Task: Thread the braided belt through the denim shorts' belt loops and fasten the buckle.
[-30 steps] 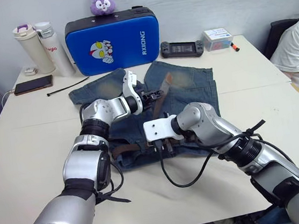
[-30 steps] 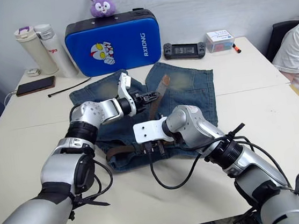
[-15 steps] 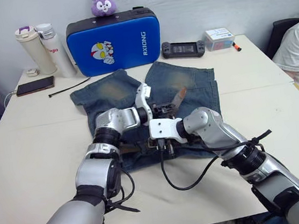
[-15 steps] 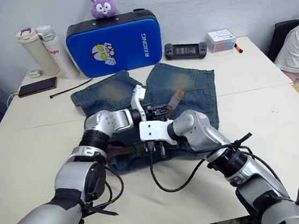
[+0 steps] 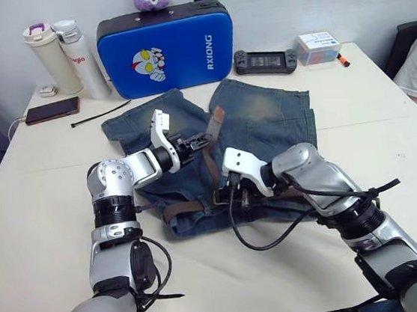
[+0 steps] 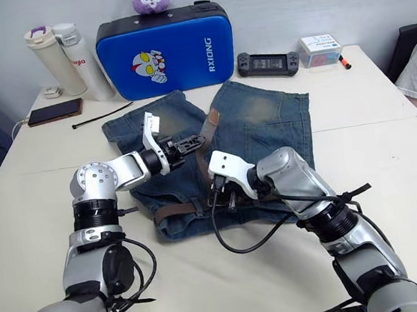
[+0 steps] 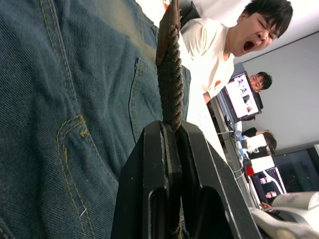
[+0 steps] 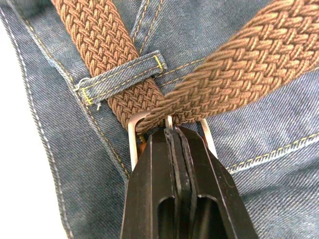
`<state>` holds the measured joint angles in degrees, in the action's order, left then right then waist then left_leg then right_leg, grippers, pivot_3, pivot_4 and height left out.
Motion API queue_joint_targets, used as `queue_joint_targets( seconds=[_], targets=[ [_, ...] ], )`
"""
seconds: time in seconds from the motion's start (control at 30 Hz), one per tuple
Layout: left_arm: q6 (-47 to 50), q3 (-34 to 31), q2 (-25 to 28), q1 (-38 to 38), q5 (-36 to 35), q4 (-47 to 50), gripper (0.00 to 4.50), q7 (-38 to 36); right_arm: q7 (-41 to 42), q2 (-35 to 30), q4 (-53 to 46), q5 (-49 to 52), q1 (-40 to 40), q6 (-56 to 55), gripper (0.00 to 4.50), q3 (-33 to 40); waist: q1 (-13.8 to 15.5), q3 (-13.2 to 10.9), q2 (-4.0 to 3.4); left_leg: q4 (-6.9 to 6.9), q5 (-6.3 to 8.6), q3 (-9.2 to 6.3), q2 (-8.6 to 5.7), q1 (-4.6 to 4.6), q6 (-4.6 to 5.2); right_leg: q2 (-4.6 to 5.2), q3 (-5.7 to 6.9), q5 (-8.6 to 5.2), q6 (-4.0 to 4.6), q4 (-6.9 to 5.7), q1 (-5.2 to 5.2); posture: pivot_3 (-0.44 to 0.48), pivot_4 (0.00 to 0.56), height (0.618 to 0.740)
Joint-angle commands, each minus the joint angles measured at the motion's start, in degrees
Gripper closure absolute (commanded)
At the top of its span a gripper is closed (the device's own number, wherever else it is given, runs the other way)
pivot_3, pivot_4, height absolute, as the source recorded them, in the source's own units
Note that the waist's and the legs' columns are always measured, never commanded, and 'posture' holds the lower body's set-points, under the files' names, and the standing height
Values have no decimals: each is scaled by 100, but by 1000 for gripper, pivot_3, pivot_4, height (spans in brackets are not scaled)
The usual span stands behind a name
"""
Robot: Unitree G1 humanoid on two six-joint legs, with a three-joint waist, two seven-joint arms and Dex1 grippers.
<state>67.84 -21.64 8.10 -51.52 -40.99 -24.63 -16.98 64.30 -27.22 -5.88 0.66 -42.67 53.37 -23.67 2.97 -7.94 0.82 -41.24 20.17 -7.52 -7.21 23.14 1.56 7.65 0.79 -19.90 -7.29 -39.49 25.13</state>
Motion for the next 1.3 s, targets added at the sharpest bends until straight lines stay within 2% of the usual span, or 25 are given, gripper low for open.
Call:
queue_joint_targets(
  seconds=[0.03,0.2,0.3,0.43,0.6,0.77,0.9,1.0,1.1,1.2,1.23,1.3],
  targets=[
    [-22,9,-121,-63,-114,257,4500,42,-89,-228,164,73,22,275,4460,-26,-3,-4,6,-1,0,0,0,6,0,0,0,0,0,-1,5,0,150,664],
    [-50,145,-144,-185,-80,252,4500,-52,-162,-175,-68,789,-363,755,4460,848,-14,-67,13,-3,-9,8,1,27,-5,1,-1,0,0,-6,32,0,150,664],
    [-57,215,-82,-210,-56,227,4500,-117,-239,-274,-264,1117,-480,1082,4460,1133,-37,-134,15,-4,-23,12,3,43,-14,1,0,1,-1,-5,45,0,150,664],
    [-98,480,3,-212,51,245,4500,-289,-300,-751,-487,1401,-521,1335,4460,1428,-86,-148,18,10,-26,12,14,58,-21,-3,6,1,-1,-5,69,0,150,664],
    [-528,1764,354,-73,599,913,4500,-1000,-201,-1591,-977,1724,-269,1376,4460,1644,-150,-156,25,-2,-28,24,10,113,-17,2,0,2,-2,-20,126,0,150,664],
    [-1788,3170,1170,48,1535,1804,4500,-2031,-28,-2324,-1519,1890,129,671,4460,1827,-165,-159,24,6,-28,35,11,114,-17,1,-6,2,-2,-17,138,0,150,664],
    [-2648,3561,1612,107,1928,2298,4500,-2666,-284,-2477,-1599,1454,277,-561,4460,1716,-169,-164,22,6,-29,38,12,107,-20,-2,-5,2,-2,-16,143,0,150,664],
    [-3178,3813,1907,189,2294,2577,4500,-2961,-719,-2337,-1435,1097,243,-1307,4460,1744,-153,-166,20,5,-30,38,11,108,-21,-1,-6,2,-2,-15,144,0,150,664],
    [-3559,3947,2075,249,2617,2690,4500,-3104,-748,-2282,-1319,964,151,-1846,3614,1688,-149,-166,21,2,-30,37,10,109,-20,0,-6,2,-2,-17,144,0,150,664],
    [-3681,3883,2057,292,2696,2691,4500,-3181,-672,-2314,-1247,852,50,-2052,2207,1554,-148,-168,21,-4,-31,36,10,111,-18,-1,-4,2,-2,-21,144,0,150,664],
    [-3650,3848,2028,295,2706,2659,4500,-3165,-649,-2365,-1233,765,13,-2142,1584,1494,-146,-168,21,-5,-31,35,10,111,-18,-1,-4,2,-2,-23,144,0,150,664],
    [-3729,3883,2036,287,2861,2558,4500,-3149,-611,-2389,-1213,721,-56,-2173,707,1446,-147,-168,21,-7,-31,35,9,112,-18,0,-4,2,-2,-24,144,0,150,664]
  ],
)
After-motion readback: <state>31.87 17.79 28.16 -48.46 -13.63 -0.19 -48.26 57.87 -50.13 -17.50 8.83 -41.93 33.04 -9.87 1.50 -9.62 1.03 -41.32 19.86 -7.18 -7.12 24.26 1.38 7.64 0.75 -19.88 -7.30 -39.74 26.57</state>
